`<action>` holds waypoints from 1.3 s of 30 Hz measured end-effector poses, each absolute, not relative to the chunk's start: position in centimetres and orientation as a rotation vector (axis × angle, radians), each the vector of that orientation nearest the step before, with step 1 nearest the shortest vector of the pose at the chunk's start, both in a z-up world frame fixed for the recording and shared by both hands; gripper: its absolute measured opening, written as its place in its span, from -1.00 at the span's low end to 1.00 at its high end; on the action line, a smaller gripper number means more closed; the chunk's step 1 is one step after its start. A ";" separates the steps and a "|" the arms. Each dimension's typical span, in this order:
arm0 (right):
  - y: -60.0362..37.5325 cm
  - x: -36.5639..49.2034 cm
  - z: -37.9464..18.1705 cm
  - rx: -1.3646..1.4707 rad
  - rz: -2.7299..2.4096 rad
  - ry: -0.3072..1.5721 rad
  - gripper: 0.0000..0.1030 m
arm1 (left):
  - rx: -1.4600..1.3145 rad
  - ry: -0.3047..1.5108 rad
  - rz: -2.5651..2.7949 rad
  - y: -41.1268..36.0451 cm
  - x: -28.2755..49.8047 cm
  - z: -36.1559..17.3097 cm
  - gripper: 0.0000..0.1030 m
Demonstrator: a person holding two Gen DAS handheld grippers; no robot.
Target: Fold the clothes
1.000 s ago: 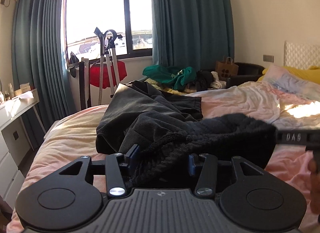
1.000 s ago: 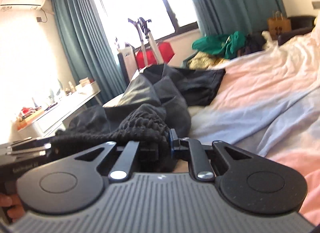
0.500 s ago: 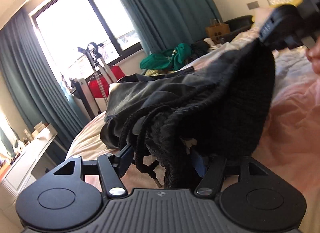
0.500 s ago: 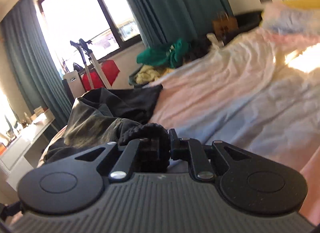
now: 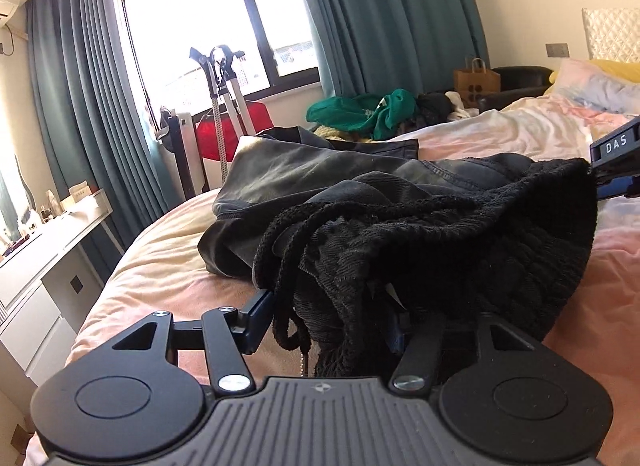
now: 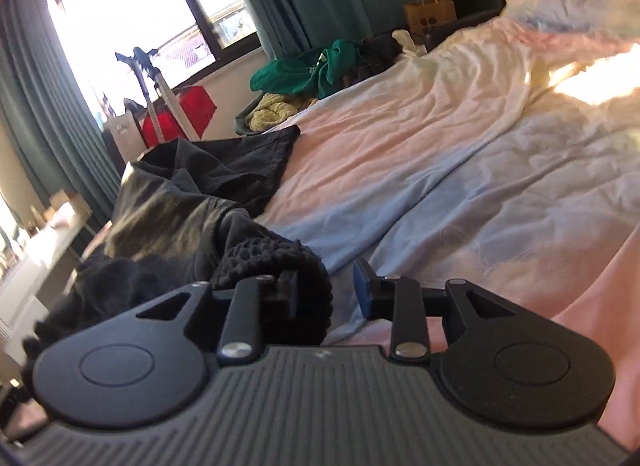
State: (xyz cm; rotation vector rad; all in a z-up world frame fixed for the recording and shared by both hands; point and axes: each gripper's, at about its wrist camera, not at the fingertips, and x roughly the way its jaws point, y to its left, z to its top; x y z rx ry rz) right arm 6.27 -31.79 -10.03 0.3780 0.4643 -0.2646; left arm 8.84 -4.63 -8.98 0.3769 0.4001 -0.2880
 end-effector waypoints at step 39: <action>-39.8 5.1 -9.3 0.467 -0.589 0.264 -0.80 | 0.321 0.487 -0.450 -8.0 8.8 -13.2 0.26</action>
